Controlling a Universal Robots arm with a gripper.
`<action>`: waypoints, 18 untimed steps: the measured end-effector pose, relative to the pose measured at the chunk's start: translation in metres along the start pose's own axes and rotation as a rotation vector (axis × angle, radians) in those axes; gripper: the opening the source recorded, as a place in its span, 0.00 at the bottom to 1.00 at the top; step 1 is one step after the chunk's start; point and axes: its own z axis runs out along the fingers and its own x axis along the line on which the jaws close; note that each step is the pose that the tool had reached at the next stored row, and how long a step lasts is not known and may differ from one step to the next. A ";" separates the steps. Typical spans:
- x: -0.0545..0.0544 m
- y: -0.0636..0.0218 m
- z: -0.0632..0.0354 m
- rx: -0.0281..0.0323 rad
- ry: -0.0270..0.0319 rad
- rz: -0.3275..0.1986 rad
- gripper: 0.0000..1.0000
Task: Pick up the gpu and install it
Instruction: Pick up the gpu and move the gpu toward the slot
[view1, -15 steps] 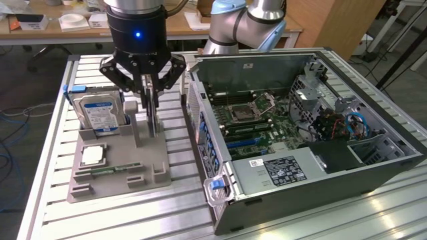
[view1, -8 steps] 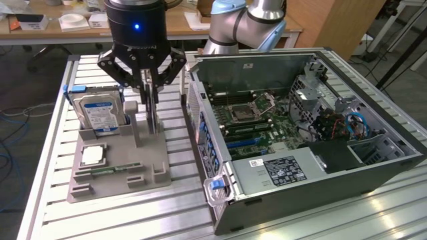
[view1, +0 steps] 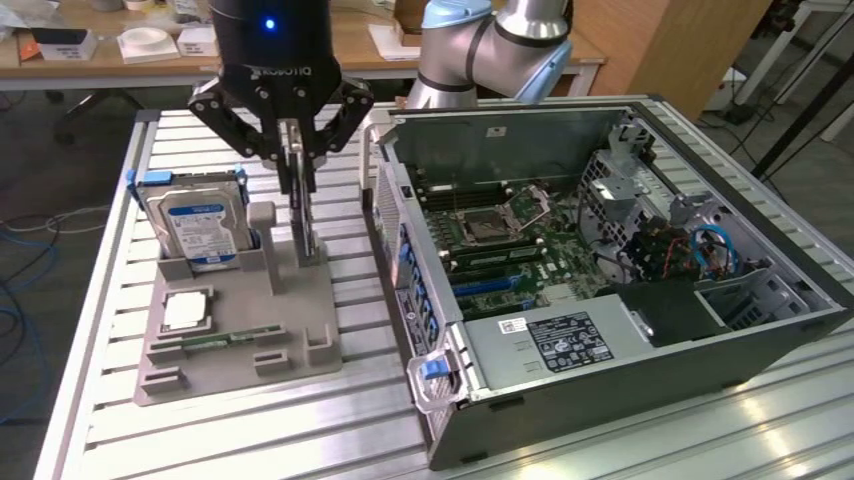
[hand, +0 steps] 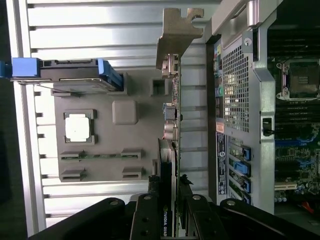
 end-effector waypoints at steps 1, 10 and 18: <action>0.000 0.0000 -0.0023 0.0000 0.0000 0.000 0.26; 0.000 0.0001 -0.0214 0.0000 0.0000 0.000 0.26; -0.001 0.0001 -0.0284 -0.0001 -0.0004 0.000 0.26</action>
